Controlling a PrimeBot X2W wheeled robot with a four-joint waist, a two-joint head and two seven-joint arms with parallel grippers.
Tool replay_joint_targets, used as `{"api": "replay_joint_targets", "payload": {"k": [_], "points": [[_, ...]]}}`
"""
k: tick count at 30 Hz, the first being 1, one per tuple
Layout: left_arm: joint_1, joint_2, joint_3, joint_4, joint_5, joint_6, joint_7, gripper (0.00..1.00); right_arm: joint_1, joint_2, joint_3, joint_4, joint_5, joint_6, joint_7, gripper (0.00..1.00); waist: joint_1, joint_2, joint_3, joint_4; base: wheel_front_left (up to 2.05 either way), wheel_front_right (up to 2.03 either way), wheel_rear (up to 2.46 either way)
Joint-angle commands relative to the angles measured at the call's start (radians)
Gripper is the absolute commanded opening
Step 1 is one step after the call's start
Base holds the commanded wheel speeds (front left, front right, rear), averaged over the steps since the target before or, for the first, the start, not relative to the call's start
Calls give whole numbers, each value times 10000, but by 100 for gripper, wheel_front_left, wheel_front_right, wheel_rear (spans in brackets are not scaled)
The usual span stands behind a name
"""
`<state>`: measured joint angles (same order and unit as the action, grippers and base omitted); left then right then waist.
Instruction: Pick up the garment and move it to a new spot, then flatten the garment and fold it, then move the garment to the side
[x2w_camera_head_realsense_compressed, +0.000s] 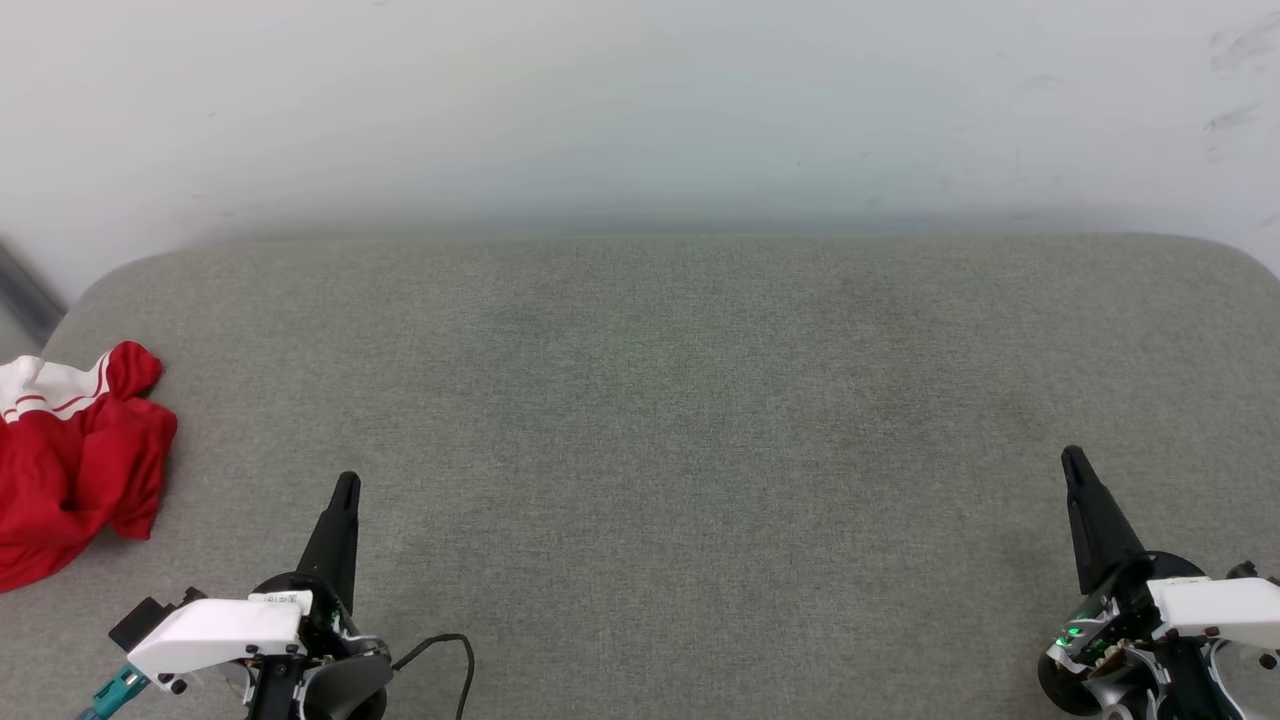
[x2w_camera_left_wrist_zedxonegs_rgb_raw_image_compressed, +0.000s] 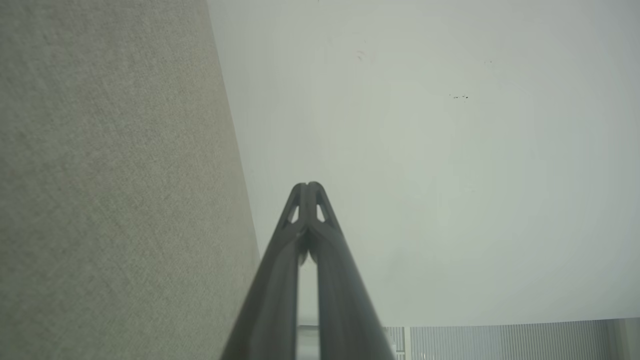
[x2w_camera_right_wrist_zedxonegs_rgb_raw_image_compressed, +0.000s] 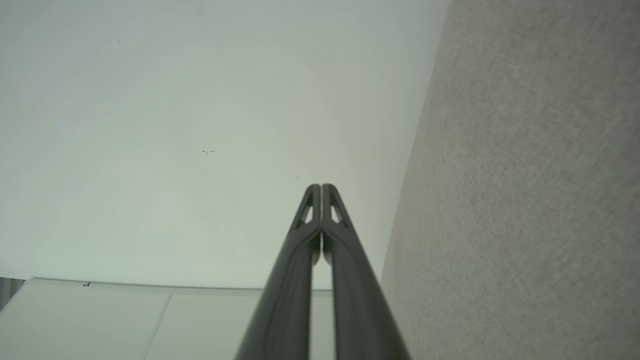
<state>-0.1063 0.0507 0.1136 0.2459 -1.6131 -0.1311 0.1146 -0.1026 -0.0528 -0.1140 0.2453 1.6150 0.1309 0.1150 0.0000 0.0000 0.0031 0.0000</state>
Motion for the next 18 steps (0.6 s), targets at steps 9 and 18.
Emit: {"api": "replay_joint_targets", "payload": {"k": [9,18], "points": [[-67,-10,19,1,0,-16,17,0,-135,38,-12,15,-58,-3,21,0,0,0,0,0,0,0,0],[-67,-10,19,1,0,-16,17,0,-135,37,-13,15,-59,-3,21,0,0,0,0,0,0,0,0]]}}
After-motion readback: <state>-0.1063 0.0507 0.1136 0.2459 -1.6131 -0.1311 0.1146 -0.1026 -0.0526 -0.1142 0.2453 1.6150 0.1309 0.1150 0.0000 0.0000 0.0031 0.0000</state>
